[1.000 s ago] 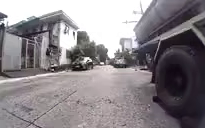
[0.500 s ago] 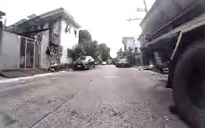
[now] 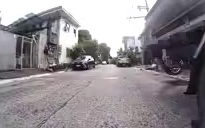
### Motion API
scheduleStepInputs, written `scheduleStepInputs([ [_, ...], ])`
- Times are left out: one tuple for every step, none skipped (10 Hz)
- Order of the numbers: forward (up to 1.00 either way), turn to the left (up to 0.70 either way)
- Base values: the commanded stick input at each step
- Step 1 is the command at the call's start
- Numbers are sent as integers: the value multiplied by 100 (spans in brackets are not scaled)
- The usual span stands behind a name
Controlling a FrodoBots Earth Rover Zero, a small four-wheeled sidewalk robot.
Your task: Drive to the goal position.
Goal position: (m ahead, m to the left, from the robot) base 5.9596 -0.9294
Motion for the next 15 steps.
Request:
scheduleStepInputs([
  [70,0],
  [70,-5],
  [70,-24],
  [70,0],
  [70,0],
  [70,0],
  [70,0],
  [70,0],
  [70,0],
  [70,0],
  [70,0],
  [70,0],
  [70,0],
  [70,0],
  [70,0],
])
